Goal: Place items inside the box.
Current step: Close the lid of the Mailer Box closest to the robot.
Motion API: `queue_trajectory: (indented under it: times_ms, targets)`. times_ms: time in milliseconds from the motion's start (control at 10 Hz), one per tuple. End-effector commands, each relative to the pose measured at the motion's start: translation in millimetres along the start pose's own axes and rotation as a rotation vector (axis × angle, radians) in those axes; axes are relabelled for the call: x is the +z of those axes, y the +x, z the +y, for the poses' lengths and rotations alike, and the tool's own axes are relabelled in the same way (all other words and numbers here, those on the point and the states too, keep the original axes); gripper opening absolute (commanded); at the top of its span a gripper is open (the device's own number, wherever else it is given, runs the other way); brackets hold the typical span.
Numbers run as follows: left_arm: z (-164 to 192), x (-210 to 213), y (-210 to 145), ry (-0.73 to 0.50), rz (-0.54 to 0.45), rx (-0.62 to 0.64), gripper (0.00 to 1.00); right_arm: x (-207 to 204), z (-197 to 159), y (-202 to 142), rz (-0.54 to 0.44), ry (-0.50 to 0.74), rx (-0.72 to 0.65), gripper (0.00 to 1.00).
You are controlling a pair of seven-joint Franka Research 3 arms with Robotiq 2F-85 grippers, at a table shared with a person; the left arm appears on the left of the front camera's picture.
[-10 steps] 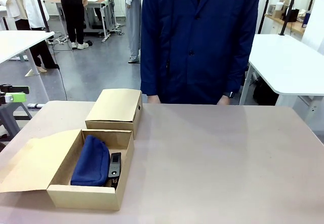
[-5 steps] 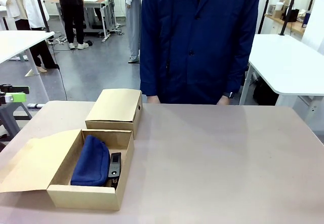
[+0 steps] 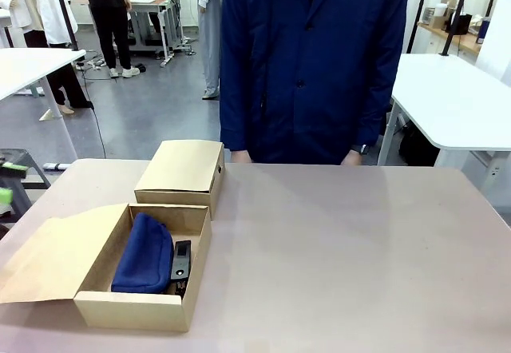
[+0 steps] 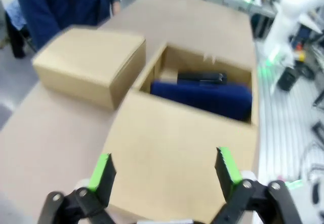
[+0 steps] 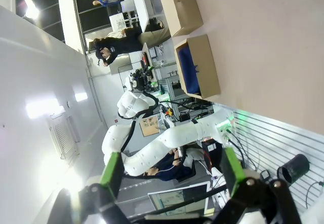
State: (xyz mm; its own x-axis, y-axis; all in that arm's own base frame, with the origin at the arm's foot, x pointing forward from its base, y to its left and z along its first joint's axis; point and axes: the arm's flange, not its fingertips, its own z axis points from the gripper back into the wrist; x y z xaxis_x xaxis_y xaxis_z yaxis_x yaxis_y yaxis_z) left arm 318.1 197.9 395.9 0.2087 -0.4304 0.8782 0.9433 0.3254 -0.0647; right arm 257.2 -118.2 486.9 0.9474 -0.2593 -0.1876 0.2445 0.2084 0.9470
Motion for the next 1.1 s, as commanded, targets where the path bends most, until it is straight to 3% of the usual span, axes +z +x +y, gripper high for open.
queue_trajectory:
  times_ms: [0,200,300,400,600,700,800,1000]
  targets:
    - [8.5,15.3,-44.9,0.051,0.079,-0.051,1.0,-1.7,2.9,-0.6,0.0,0.024,0.009,1.0]
    - [5.2,19.8,-85.6,0.195,0.172,-0.107,1.0,-1.7,2.9,-0.6,0.0,0.024,0.009,1.0]
    - [8.5,15.7,-91.0,0.345,0.104,-0.093,1.0,-1.7,2.9,-0.6,0.0,0.024,0.009,1.0]
    - [6.3,28.2,-76.5,0.101,0.15,-0.061,1.0,-1.7,2.9,-0.6,0.0,0.024,0.009,1.0]
    - [6.3,28.2,-76.5,0.101,0.15,-0.061,1.0,-1.7,2.9,-0.6,0.0,0.024,0.009,1.0]
    - [7.3,26.9,-87.9,0.173,0.154,-0.069,1.0,-1.7,2.9,-0.6,0.0,0.024,0.009,1.0]
    - [10.5,7.2,-98.6,0.022,0.14,-0.142,1.0,-1.7,2.9,-0.6,0.0,0.024,0.009,1.0]
    - [17.8,-1.5,-119.9,0.045,0.201,-0.279,1.0,-1.7,2.9,-0.6,0.0,0.024,0.009,1.0]
